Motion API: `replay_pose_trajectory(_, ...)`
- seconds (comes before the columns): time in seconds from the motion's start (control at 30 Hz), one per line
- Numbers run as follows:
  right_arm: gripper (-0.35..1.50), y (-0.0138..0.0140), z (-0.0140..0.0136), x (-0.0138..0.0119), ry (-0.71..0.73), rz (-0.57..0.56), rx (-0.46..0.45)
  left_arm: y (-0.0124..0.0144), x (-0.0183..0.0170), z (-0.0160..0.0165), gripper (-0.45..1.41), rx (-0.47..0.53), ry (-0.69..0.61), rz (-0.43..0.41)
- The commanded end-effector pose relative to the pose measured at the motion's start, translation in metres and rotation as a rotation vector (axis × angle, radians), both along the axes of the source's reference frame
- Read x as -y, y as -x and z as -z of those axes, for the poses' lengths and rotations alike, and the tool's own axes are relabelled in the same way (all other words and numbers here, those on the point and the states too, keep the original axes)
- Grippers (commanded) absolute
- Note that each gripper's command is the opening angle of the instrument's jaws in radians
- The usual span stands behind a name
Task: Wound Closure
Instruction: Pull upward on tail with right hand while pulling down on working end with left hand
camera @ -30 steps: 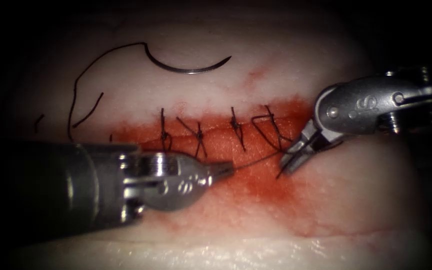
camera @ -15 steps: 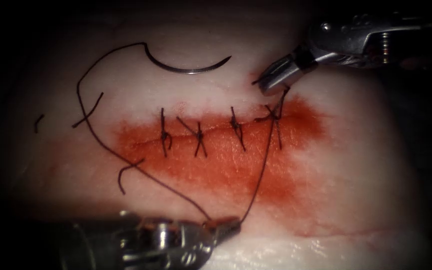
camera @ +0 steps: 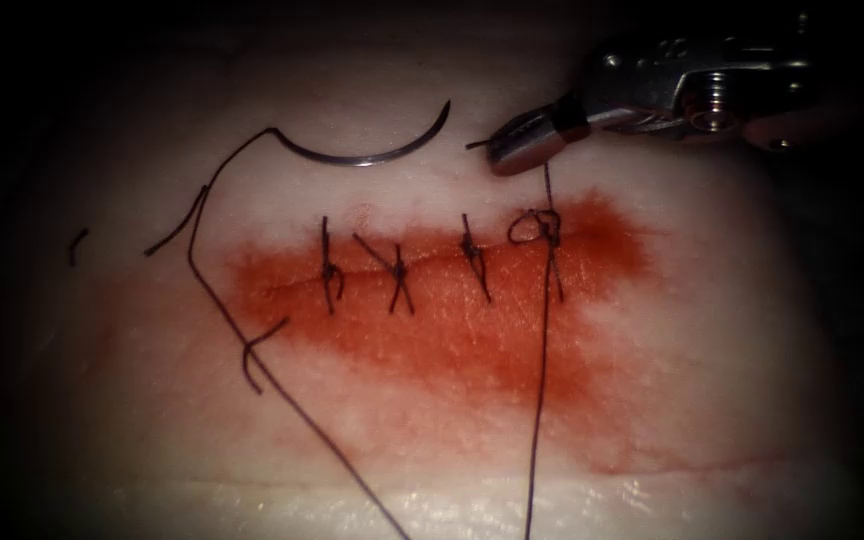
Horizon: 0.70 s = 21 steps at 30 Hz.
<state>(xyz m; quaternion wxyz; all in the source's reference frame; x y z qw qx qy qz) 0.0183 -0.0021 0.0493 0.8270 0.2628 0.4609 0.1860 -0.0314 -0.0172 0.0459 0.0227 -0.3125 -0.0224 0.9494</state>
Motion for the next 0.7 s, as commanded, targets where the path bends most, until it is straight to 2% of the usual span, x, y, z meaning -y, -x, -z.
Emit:
replay_pose_trajectory(0.03, -0.35, -0.0004, -0.0005, 0.0000, -0.001, -0.005, 0.006, 0.0007, 0.0010, -0.0004, -0.45, 0.002, -0.006, -0.013)
replay_pose_trajectory(0.17, -0.35, 0.0000, -0.0005, 0.0000, -0.002, -0.004, 0.012, 0.0008, 0.0029, 0.0004, -0.45, 0.008, -0.030, -0.055)
replay_pose_trajectory(0.43, -0.35, -0.0001, -0.0013, -0.0008, -0.006, -0.089, 0.066, 0.0004, 0.0053, 0.0013, -0.45, -0.004, -0.071, -0.137)
replay_pose_trajectory(0.7, -0.35, 0.0001, -0.0024, -0.0009, -0.006, -0.115, 0.112, 0.0010, 0.0092, 0.0020, -0.45, 0.018, -0.138, -0.330)
